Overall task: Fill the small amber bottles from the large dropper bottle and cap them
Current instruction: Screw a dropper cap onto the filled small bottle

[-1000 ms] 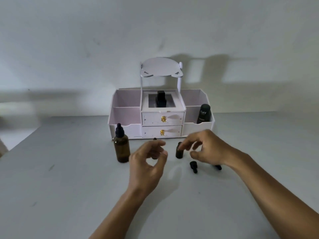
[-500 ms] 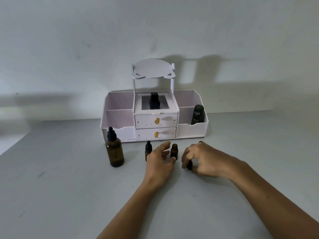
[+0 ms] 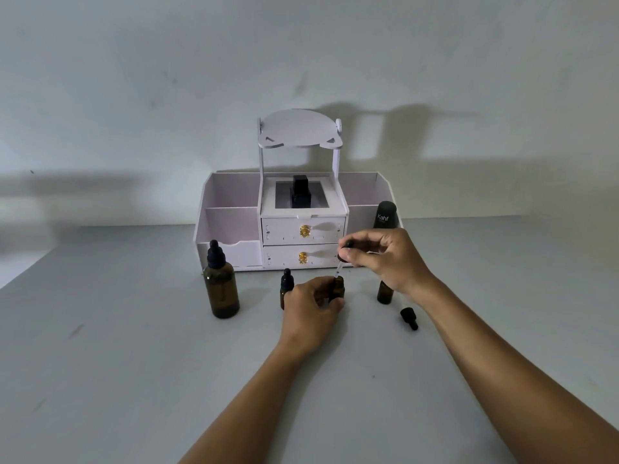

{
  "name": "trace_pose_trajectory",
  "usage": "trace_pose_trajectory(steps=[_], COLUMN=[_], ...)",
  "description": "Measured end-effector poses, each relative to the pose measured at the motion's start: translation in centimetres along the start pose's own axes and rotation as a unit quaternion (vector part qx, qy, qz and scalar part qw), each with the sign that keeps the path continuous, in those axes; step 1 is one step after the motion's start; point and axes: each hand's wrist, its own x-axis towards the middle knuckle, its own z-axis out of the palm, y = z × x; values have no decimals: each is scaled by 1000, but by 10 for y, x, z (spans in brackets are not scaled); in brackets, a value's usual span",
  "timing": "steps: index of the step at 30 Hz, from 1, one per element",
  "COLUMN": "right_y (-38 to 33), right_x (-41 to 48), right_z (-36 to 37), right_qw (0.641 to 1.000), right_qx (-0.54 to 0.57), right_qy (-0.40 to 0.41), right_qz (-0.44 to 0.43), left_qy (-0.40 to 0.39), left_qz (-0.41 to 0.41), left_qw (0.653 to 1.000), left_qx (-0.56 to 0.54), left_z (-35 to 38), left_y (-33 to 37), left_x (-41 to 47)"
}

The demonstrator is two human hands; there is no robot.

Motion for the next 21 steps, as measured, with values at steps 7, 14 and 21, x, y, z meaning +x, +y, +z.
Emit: trace_pose_trajectory(steps=[7, 14, 21], right_y=[21, 28, 31], right_x=[-6, -13, -15], right_z=[8, 15, 15], right_qw=[997, 994, 994], right_qx=[-77, -106, -103], right_qy=[-26, -8, 30], right_qz=[4, 1, -21], left_qy=[2, 0, 2], left_qz=[26, 41, 36], left_qw=[1000, 999, 999], left_qx=[8, 12, 2], left_z=[0, 0, 0], left_y=[2, 2, 2], left_x=[-1, -2, -2])
